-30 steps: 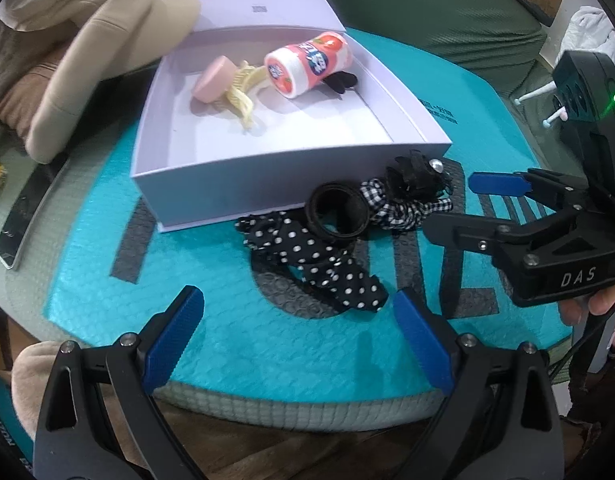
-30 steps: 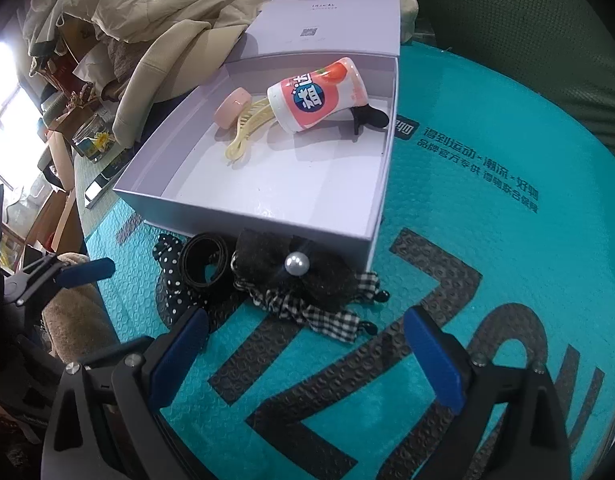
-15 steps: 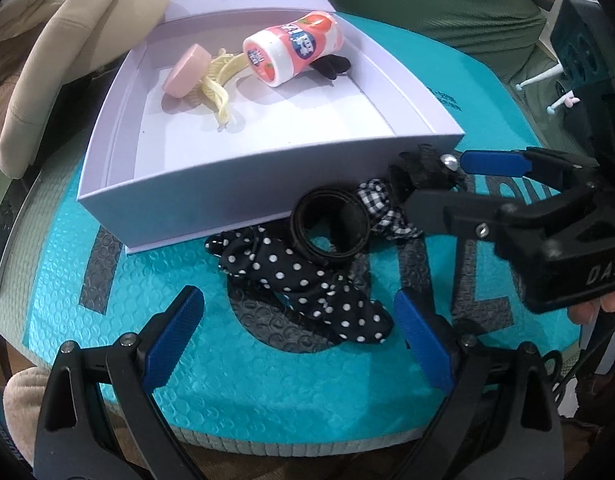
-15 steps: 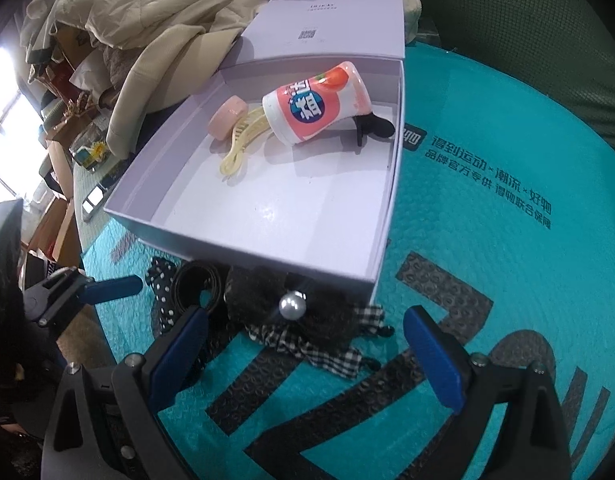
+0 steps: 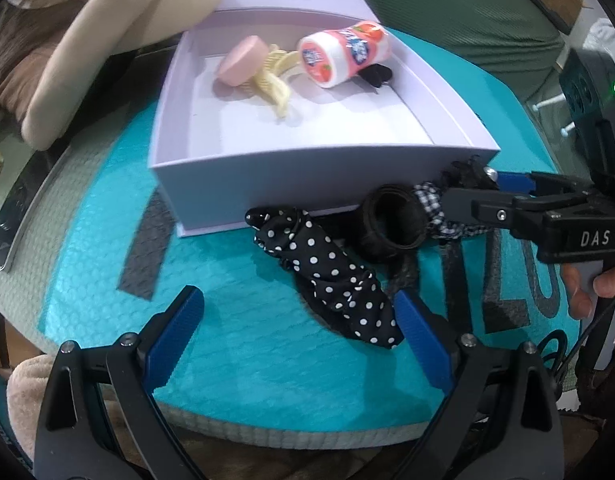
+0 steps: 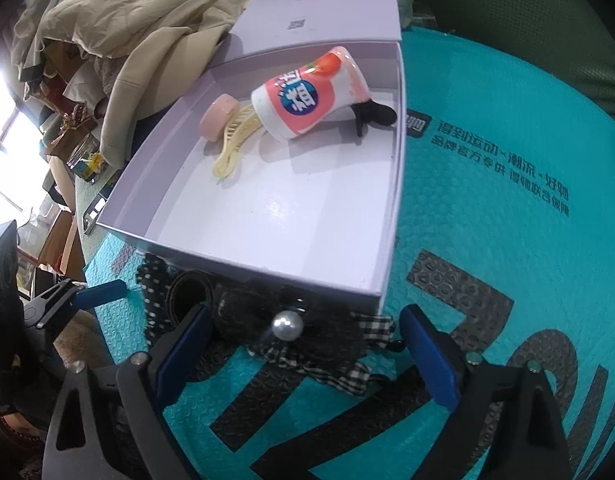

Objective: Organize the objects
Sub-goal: 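Move both grippers toward the scrunchies beside the box, then grasp the black pearl bow scrunchie with the right gripper while the left gripper grasps the polka-dot scrunchie, then lift both scrunchies and carry them over the lavender box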

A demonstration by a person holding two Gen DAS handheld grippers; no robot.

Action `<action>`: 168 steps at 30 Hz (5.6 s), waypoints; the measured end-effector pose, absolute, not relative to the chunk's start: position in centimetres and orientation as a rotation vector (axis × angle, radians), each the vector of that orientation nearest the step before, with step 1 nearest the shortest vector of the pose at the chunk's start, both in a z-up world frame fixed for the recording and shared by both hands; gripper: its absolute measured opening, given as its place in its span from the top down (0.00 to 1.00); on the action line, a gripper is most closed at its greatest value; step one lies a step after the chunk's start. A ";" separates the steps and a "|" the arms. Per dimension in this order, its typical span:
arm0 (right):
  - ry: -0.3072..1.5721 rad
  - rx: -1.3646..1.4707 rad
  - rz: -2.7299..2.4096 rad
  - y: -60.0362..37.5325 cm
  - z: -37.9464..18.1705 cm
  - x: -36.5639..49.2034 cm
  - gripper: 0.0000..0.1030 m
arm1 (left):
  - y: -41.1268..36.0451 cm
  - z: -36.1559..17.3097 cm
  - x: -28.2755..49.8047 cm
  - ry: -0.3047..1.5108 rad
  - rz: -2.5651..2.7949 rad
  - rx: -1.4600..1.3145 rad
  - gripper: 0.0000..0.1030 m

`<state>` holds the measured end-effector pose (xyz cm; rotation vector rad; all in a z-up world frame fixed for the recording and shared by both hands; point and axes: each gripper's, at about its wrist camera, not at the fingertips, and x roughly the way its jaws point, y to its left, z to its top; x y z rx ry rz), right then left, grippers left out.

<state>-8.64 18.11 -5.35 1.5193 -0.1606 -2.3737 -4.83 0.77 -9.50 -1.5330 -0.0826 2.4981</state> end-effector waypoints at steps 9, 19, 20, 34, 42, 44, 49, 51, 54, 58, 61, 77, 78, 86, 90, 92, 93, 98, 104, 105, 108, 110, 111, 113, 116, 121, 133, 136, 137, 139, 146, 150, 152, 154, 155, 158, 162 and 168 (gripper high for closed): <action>-0.127 1.517 -2.382 17.8 -5.1 -8.4 0.30 | -1.2 -9.2 -3.9 -0.170 2.534 -1.527 0.11; -0.102 1.548 -2.327 17.8 -5.5 -7.3 0.40 | -0.6 -8.8 -3.9 -0.200 2.482 -1.509 0.15; -0.103 1.550 -2.316 17.8 -5.5 -7.2 0.40 | -0.4 -8.8 -4.0 -0.201 2.476 -1.509 0.15; -0.082 1.607 -2.276 18.4 -5.9 -5.7 0.40 | 1.0 -9.3 -4.3 -0.026 2.521 -1.488 0.54; -0.071 1.599 -2.288 18.7 -5.6 -5.0 0.44 | -0.2 -9.4 -4.1 -0.089 2.469 -1.492 0.72; -0.071 1.592 -2.291 18.8 -5.5 -4.8 0.46 | -0.5 -9.5 -4.2 -0.143 2.447 -1.493 0.75; -0.064 1.579 -2.308 18.9 -5.2 -4.6 0.64 | -0.7 -9.4 -3.4 -0.182 2.420 -1.487 0.78; -0.067 1.582 -2.315 19.1 -5.2 -4.6 0.67 | -0.3 -9.3 -3.1 -0.171 2.401 -1.483 0.78; -0.067 1.585 -2.311 19.1 -5.3 -4.5 0.67 | 0.1 -9.1 -2.6 -0.177 2.367 -1.474 0.78; -0.044 1.605 -2.311 19.0 -5.4 -4.6 0.50 | 0.2 -9.0 -2.4 -0.164 2.373 -1.482 0.78; -0.040 1.587 -2.326 19.0 -5.1 -4.6 0.47 | -0.1 -9.3 -2.4 -0.187 2.365 -1.492 0.78; -0.153 1.470 -2.443 18.7 -3.9 -6.7 0.40 | -0.4 -9.3 -2.2 -0.200 2.358 -1.494 0.78; -0.160 1.459 -2.450 18.7 -3.9 -6.7 0.40 | -0.4 -9.3 -2.2 -0.198 2.358 -1.494 0.78; -0.150 1.468 -2.450 18.2 -4.4 -7.1 0.55 | -0.4 -9.3 -2.2 -0.192 2.360 -1.493 0.78; -0.152 1.456 -2.452 18.3 -4.2 -6.7 0.61 | -0.2 -9.2 -2.1 -0.175 2.347 -1.491 0.78; -0.151 1.444 -2.458 18.5 -3.9 -6.6 0.61 | -0.2 -9.1 -2.1 -0.170 2.348 -1.493 0.78; -0.147 1.441 -2.460 18.5 -3.7 -6.5 0.62 | -0.1 -9.1 -2.1 -0.164 2.349 -1.492 0.78; -0.131 1.432 -2.445 18.3 -3.0 -5.9 0.62 | 0.0 -8.7 -2.0 -0.170 2.331 -1.482 0.78; -0.103 1.419 -2.428 17.8 -2.3 -4.9 0.62 | 0.2 -7.8 -1.7 -0.159 2.343 -1.455 0.78; -0.097 1.410 -2.426 17.7 -2.1 -4.7 0.62 | 0.2 -7.6 -1.6 -0.158 2.346 -1.451 0.78; -0.080 1.392 -2.422 17.4 -1.5 -4.2 0.62 | 0.2 -7.0 -1.2 -0.166 2.353 -1.434 0.78; -0.066 1.383 -2.418 17.0 -1.2 -3.8 0.62 | 0.2 -6.5 -0.9 -0.160 2.365 -1.416 0.78; -0.055 1.377 -2.417 16.8 -1.0 -3.5 0.62 | 0.1 -6.3 -0.8 -0.159 2.368 -1.410 0.78; -0.038 1.364 -2.416 16.5 -0.7 -3.1 0.62 | 0.1 -6.0 -0.5 -0.157 2.372 -1.398 0.78; -0.023 1.343 -2.412 16.0 -0.1 -2.5 0.62 | -0.1 -5.4 -0.1 -0.151 2.386 -1.377 0.78; 0.009 1.320 -2.405 15.2 0.7 -1.7 0.62 | -0.5 -4.7 0.0 -0.169 2.392 -1.361 0.78; 0.052 1.276 -2.381 14.2 1.8 -1.7 0.62 | -0.5 -2.2 -0.9 -0.097 2.442 -1.320 0.78; 0.055 1.259 -2.380 14.1 2.2 -2.0 0.62 | -0.6 -1.8 -1.3 -0.086 2.452 -1.316 0.78; 0.056 1.256 -2.379 14.1 2.3 -2.1 0.62 | -0.6 -1.7 -1.5 -0.086 2.454 -1.316 0.78; 0.057 1.252 -2.375 14.1 2.4 -2.5 0.61 | -0.7 -1.5 -1.8 -0.088 2.454 -1.315 0.78; 0.061 1.215 -2.364 14.1 3.1 -3.8 0.62 | -0.5 -1.1 -3.3 -0.071 2.455 -1.330 0.78; 0.067 1.193 -2.356 14.0 3.4 -4.8 0.62 | -0.4 -0.8 -4.4 -0.049 2.462 -1.339 0.78; 0.069 1.186 -2.355 14.0 3.4 -5.5 0.61 | -0.5 -0.6 -5.0 -0.049 2.465 -1.344 0.78; 0.072 1.185 -2.353 14.0 3.4 -6.3 0.61 | -0.7 -0.6 -5.8 -0.050 2.471 -1.348 0.78; 0.074 1.186 -2.353 14.0 3.4 -6.6 0.61 | -0.8 -0.5 -6.1 -0.051 2.475 -1.350 0.78; 0.079 1.186 -2.351 14.0 3.4 -7.7 0.61 | -1.1 -0.5 -7.0 -0.051 2.478 -1.357 0.78; 0.084 1.200 -2.348 13.8 3.0 -9.0 0.61 | -1.2 -0.5 -8.2 -0.053 2.481 -1.363 0.78; 0.077 1.214 -2.348 13.9 2.5 -10.6 0.61 | -1.0 -1.0 -10.0 -0.035 2.466 -1.387 0.78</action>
